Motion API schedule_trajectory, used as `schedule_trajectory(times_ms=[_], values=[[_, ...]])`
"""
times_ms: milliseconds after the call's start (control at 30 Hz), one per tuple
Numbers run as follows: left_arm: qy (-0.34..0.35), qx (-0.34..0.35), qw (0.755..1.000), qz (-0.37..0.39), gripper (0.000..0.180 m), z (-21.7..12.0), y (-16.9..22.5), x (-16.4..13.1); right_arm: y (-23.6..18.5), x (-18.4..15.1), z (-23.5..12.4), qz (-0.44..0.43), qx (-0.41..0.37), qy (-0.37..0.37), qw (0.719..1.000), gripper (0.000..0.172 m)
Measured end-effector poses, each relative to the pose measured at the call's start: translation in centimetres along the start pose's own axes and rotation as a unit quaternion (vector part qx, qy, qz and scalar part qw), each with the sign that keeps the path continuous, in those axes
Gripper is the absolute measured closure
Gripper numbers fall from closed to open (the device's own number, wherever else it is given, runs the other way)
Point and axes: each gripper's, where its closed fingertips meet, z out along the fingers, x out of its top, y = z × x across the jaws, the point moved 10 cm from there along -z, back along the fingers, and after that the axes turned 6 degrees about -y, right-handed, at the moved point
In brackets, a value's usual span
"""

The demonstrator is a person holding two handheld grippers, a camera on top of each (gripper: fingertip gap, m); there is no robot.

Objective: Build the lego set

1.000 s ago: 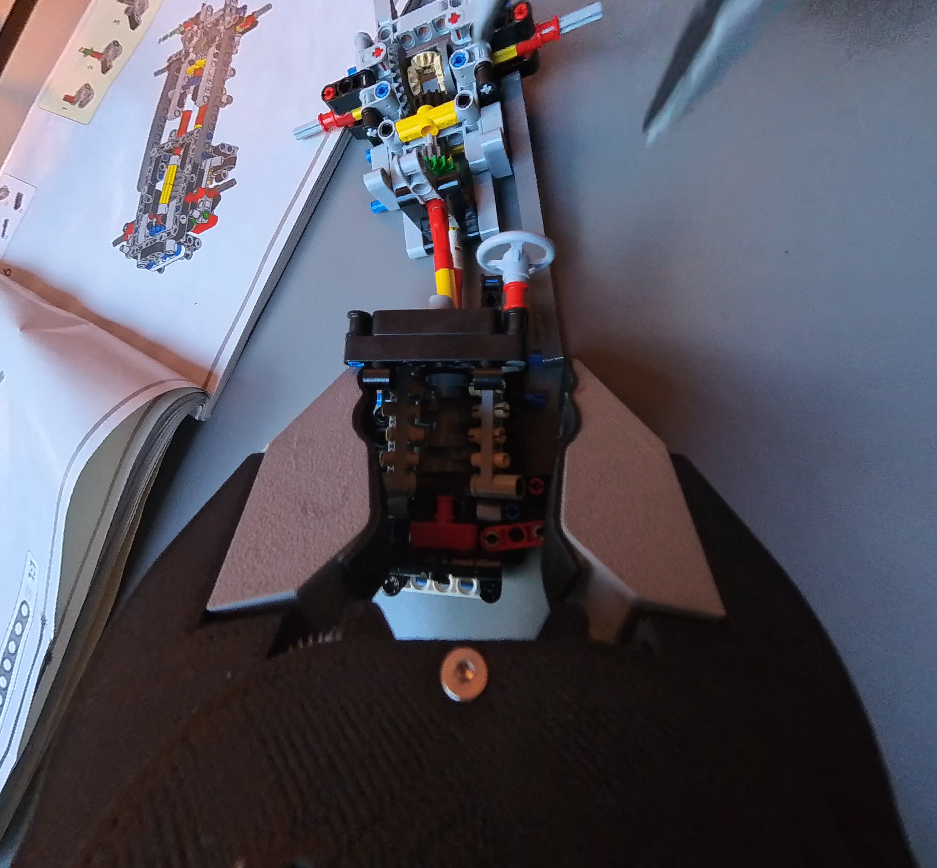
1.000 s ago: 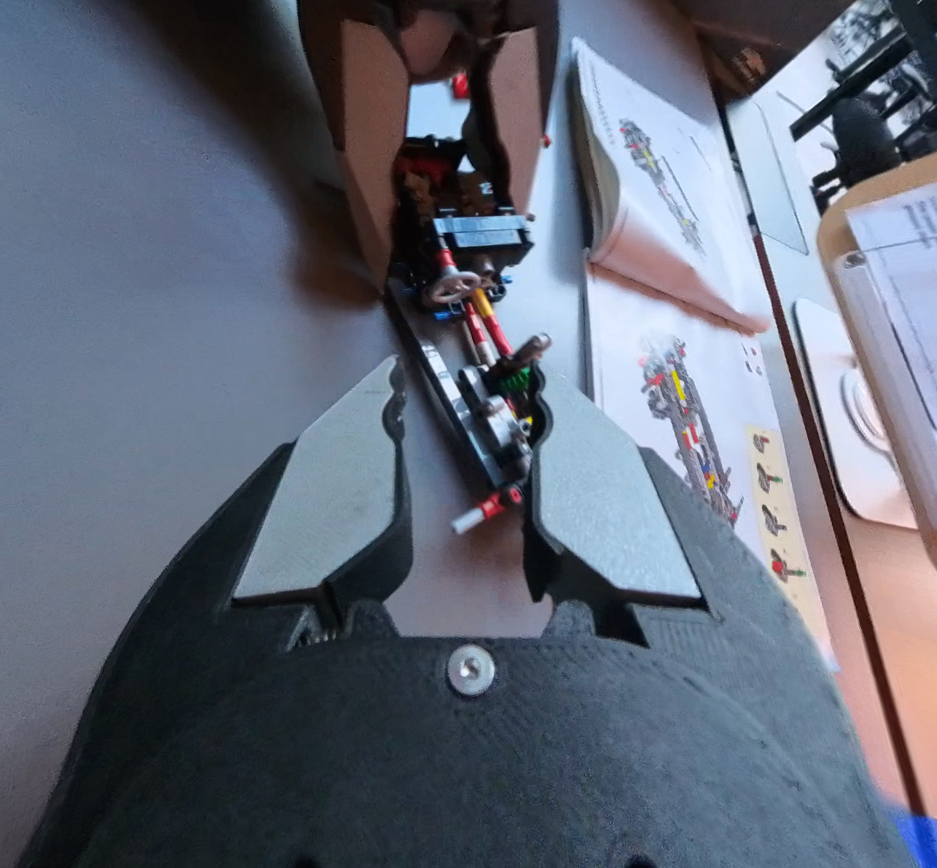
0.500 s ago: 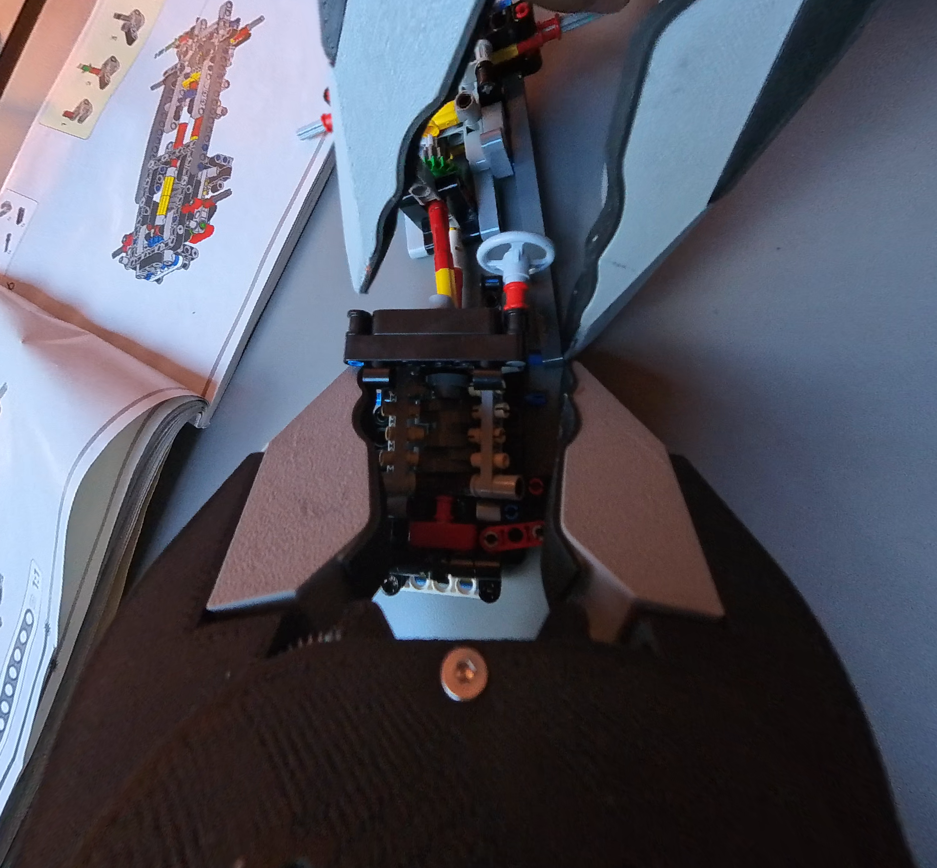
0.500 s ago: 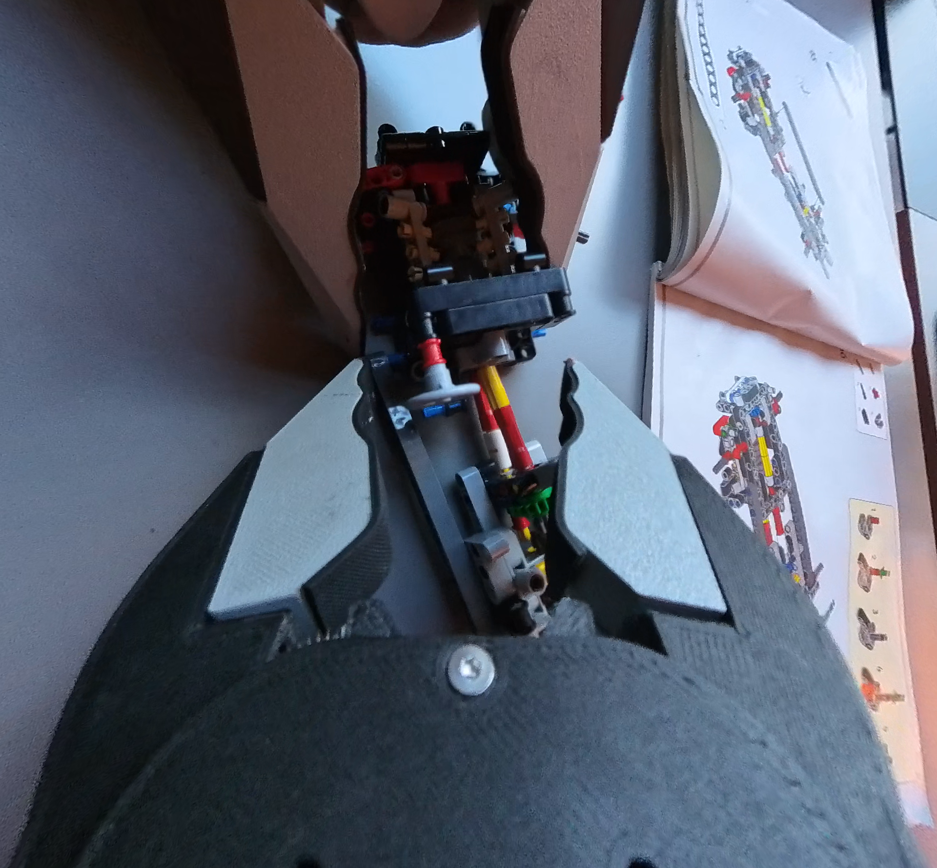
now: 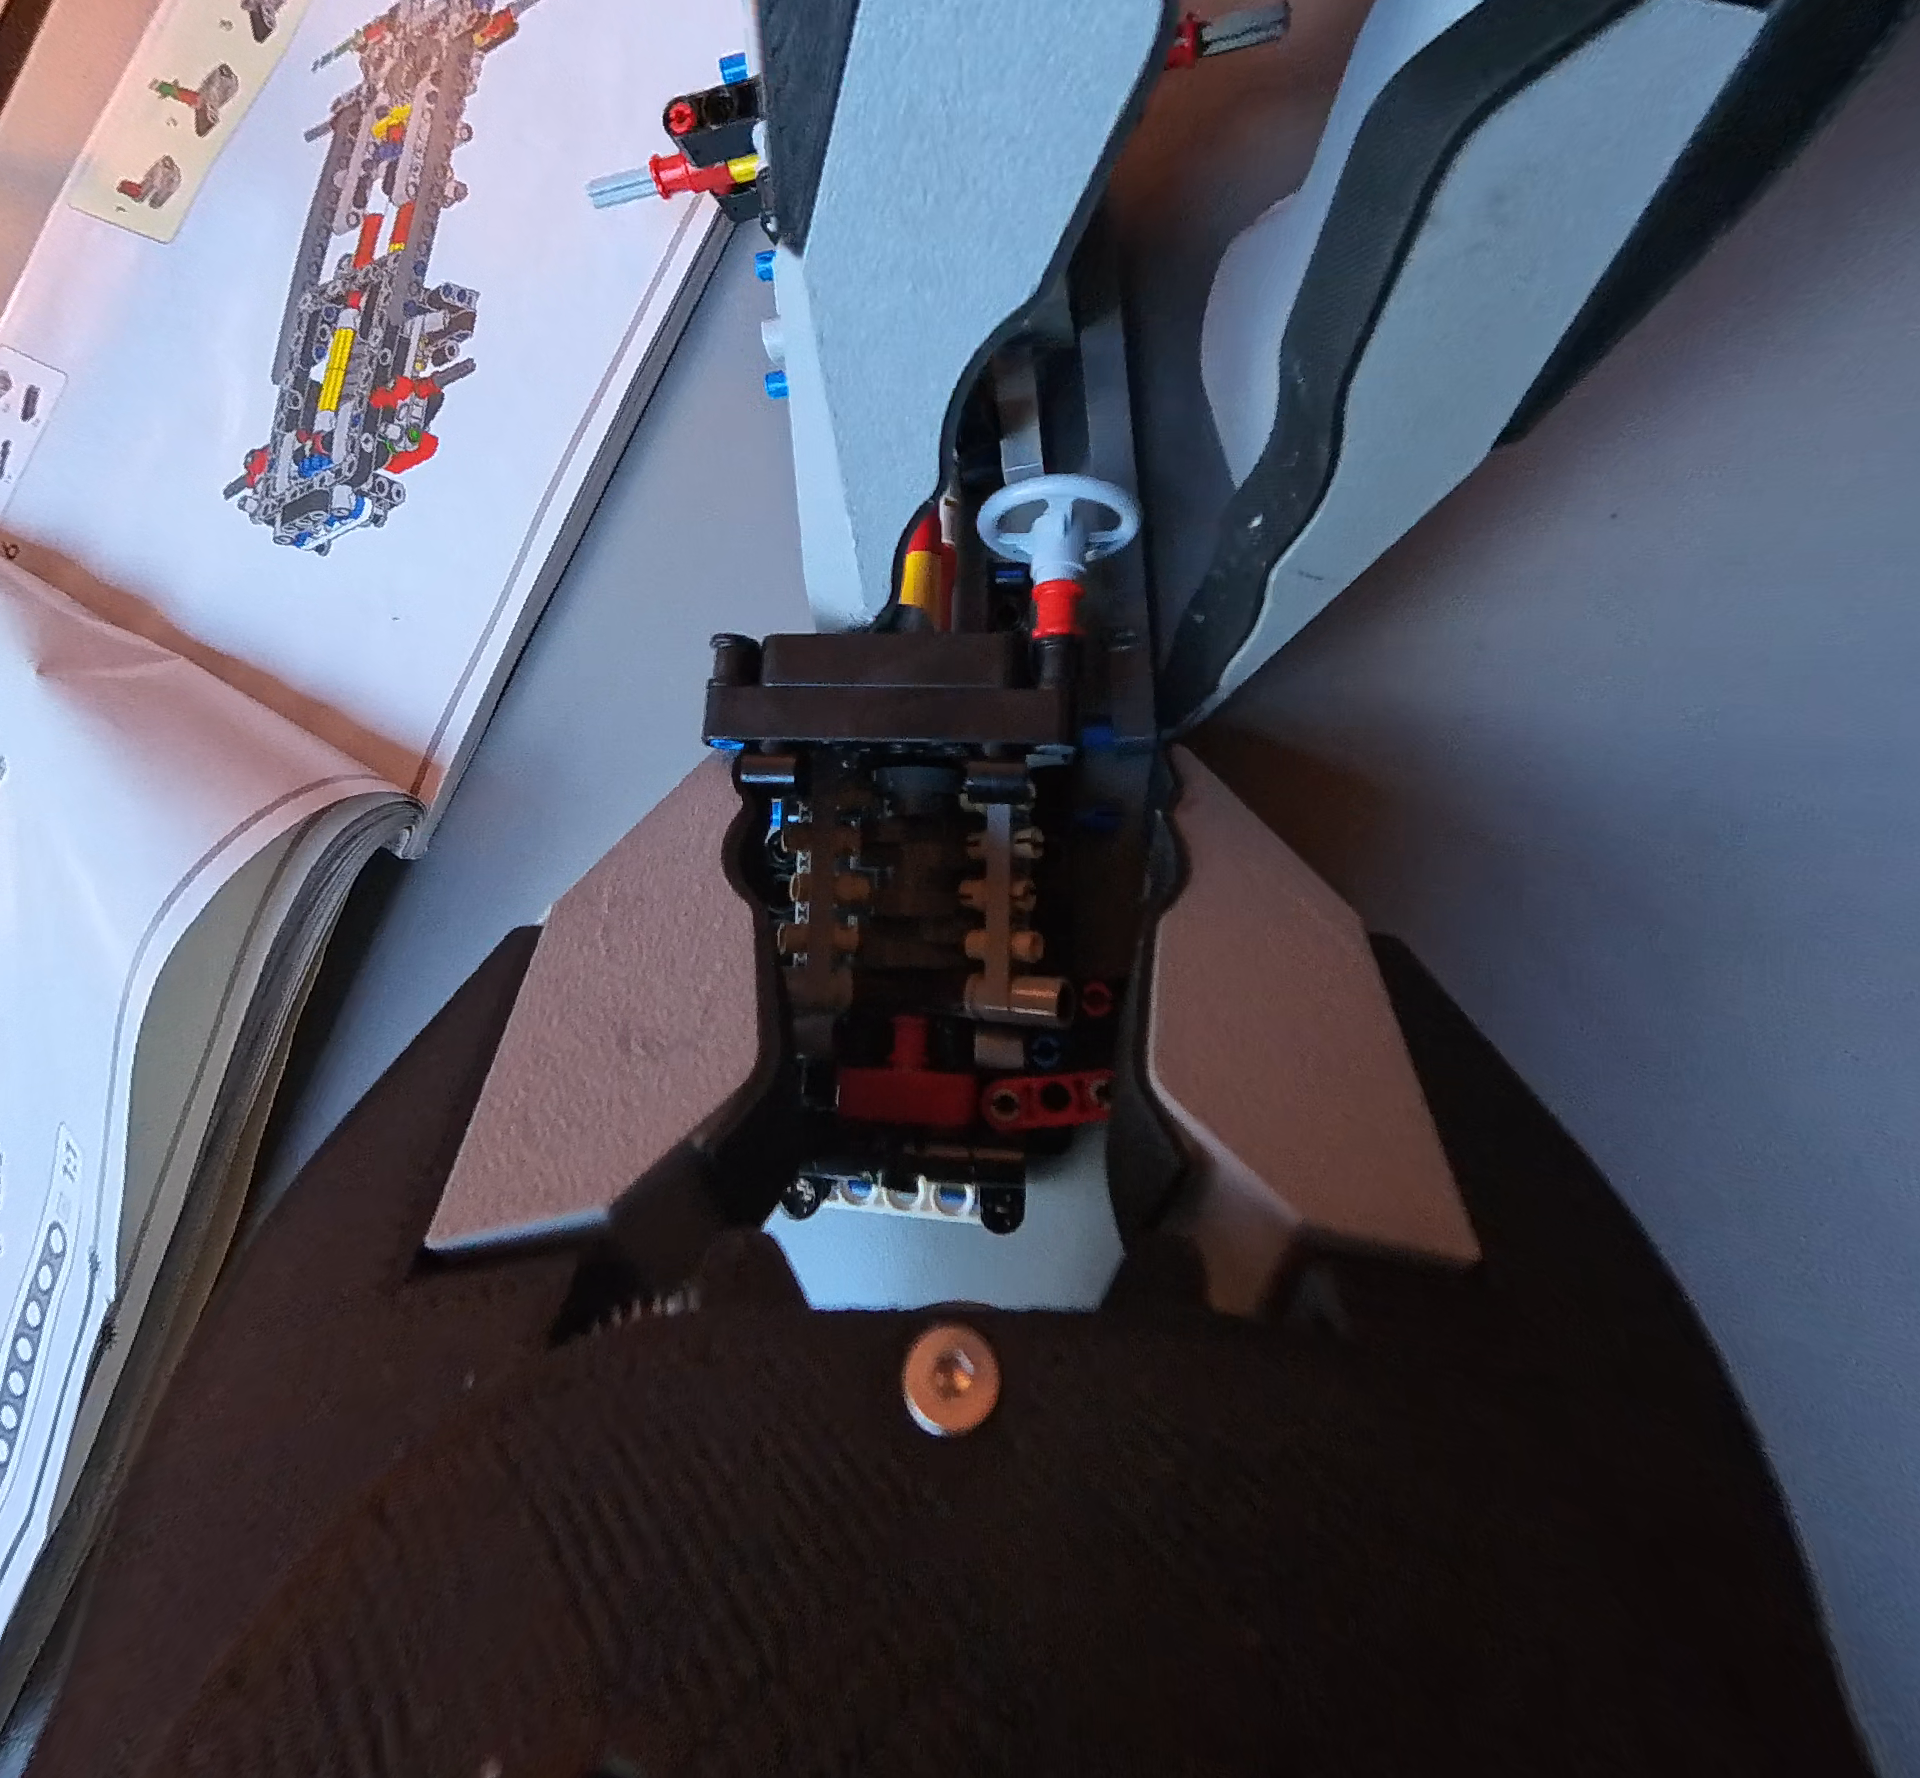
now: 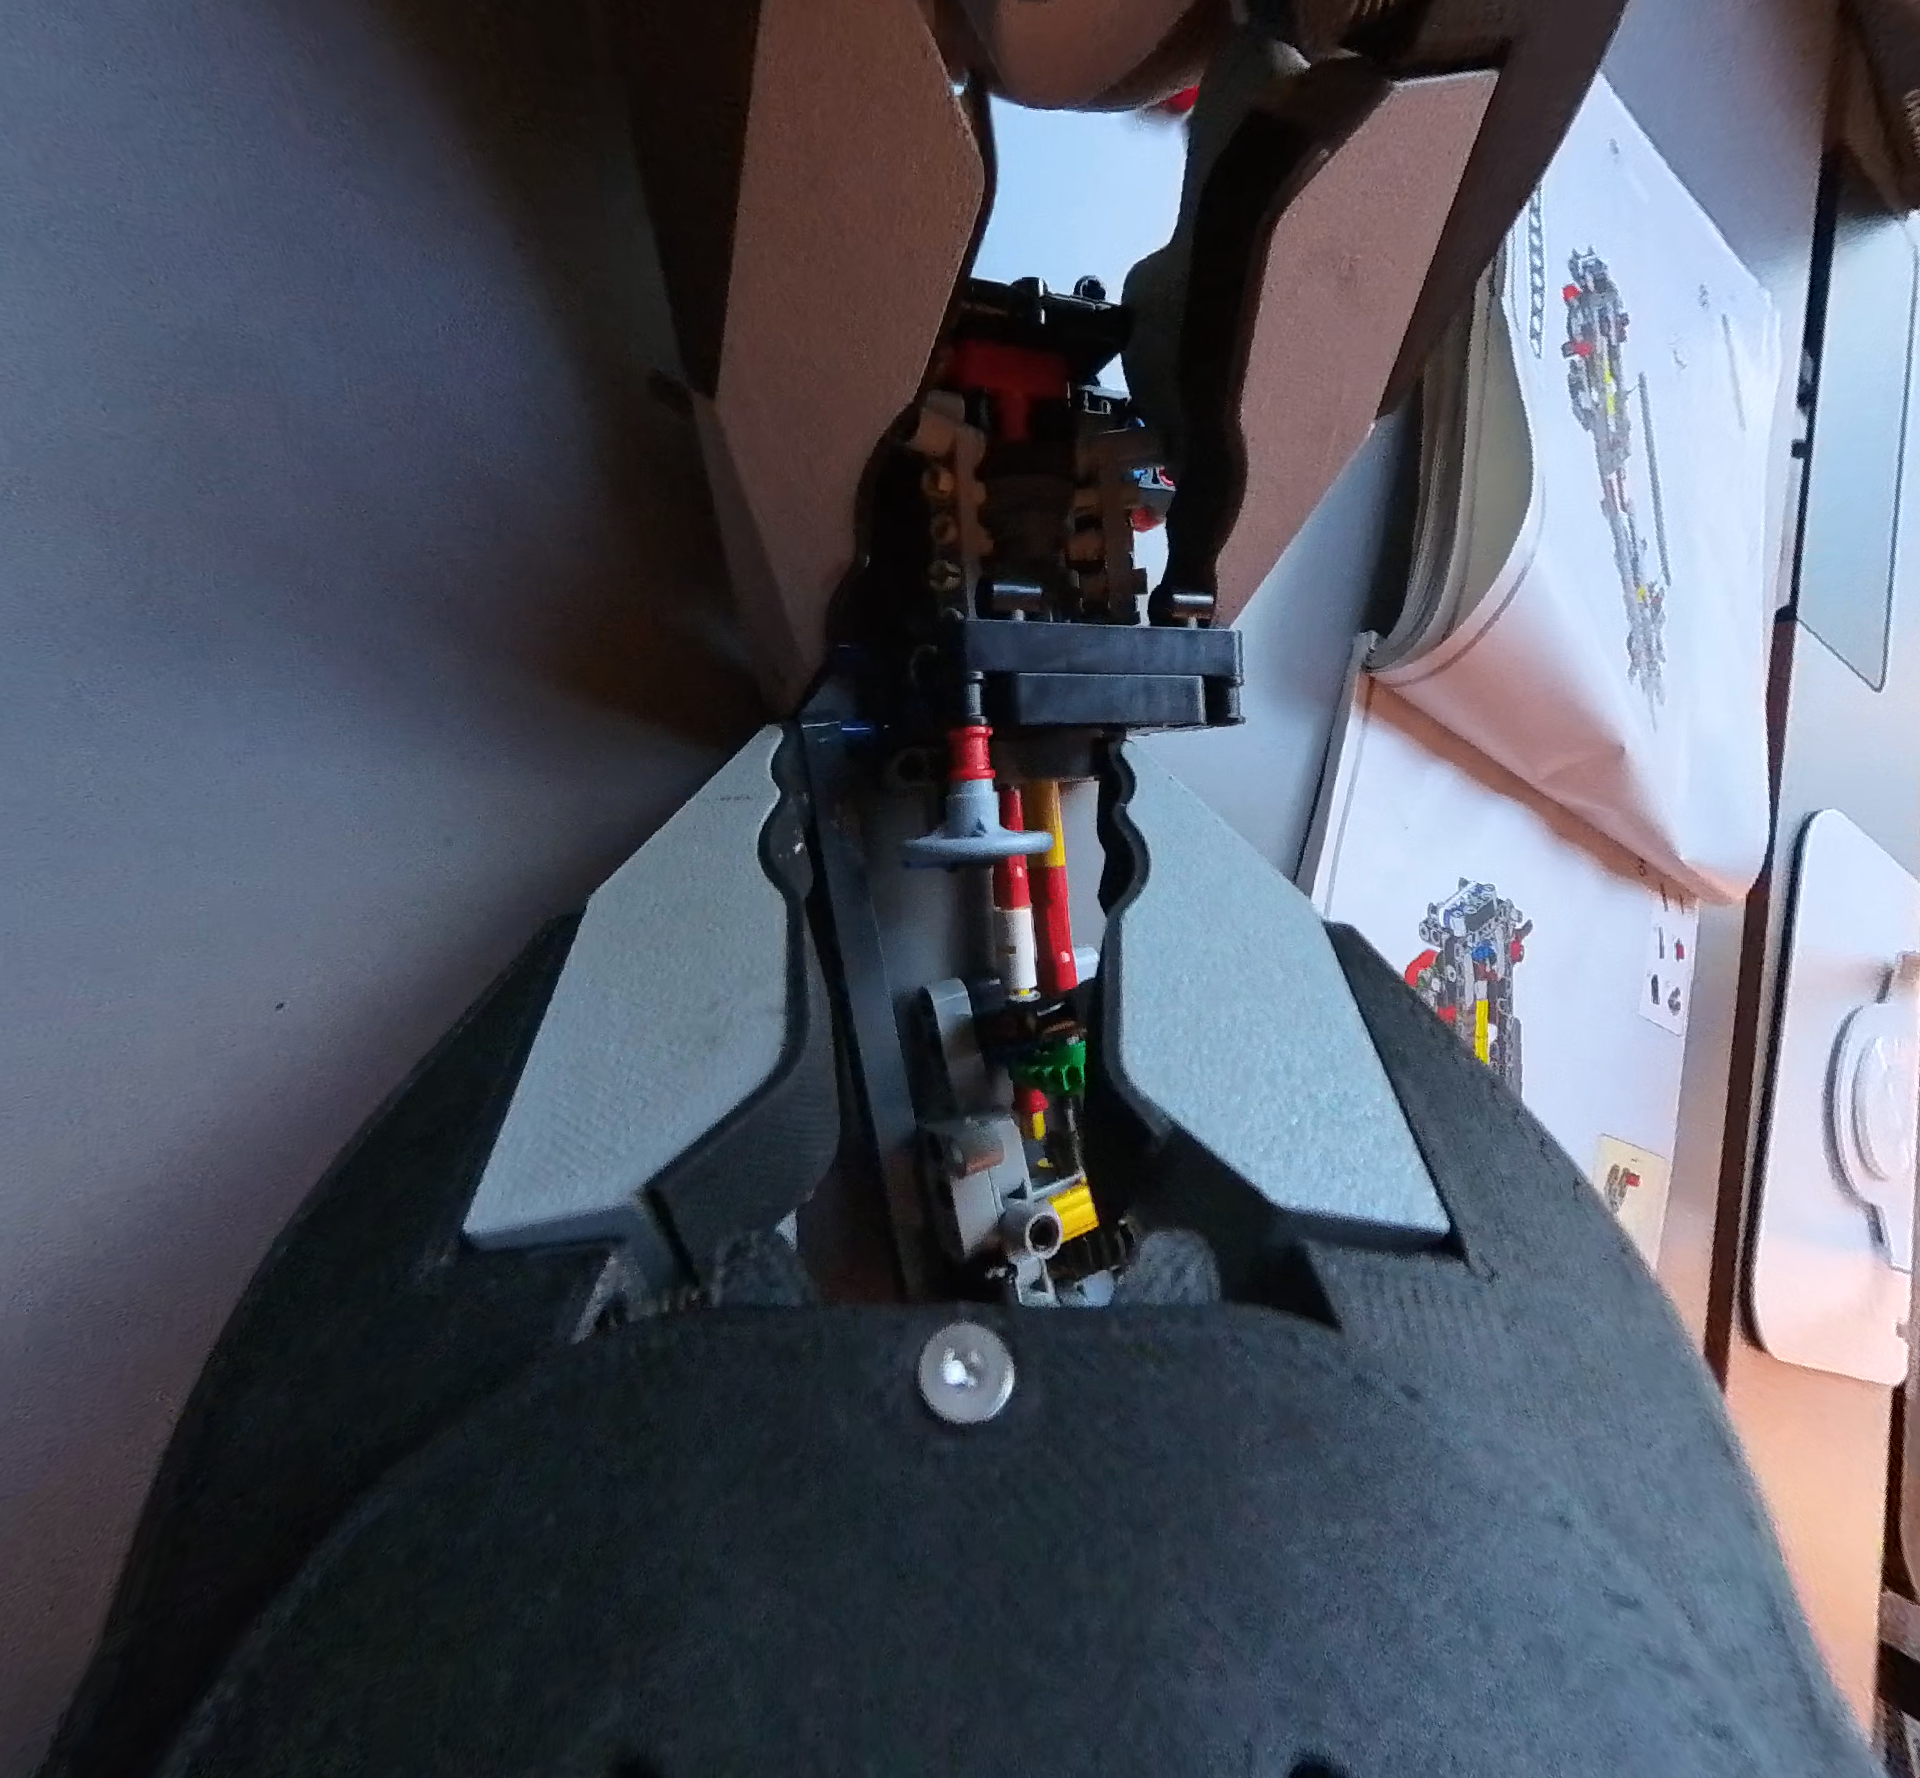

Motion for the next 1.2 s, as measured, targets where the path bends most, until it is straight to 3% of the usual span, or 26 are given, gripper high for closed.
schedule_trajectory(times_ms=[433,467,600,733,933,1133,1200], values=[[0.009,0.006,1.0,-0.003,0.112,-0.2,0.2,0.1,0.5,0.0,0.0,-0.007,0.02,0.005,1.0,0.122],[0.027,-0.001,0.999,-0.031,0.136,-0.7,-0.3,0.3,0.6,0.0,0.0,0.001,0.017,0.017,1.0,0.126],[0.015,-0.029,0.998,-0.046,0.128,-0.4,-1.0,0.0,0.6,0.0,0.1,-0.003,0.022,0.024,0.999,0.122],[0.022,-0.024,0.999,-0.024,0.121,-0.5,-0.5,-0.3,0.0,-0.9,-0.1,-0.018,-0.015,0.068,0.997,0.113],[0.009,-0.011,1.0,0.006,0.106,0.0,0.0,-0.4,-0.1,-0.8,-0.2,-0.003,-0.017,0.061,0.998,0.112],[0.005,0.007,1.0,0.006,0.108,-0.2,0.1,-0.4,0.6,-0.7,-0.2,-0.003,0.014,0.043,0.999,0.112],[0.008,0.019,1.0,0.001,0.12,-0.9,-0.1,-0.4,0.5,-0.7,-0.4,-0.002,0.015,0.028,0.999,0.117]])
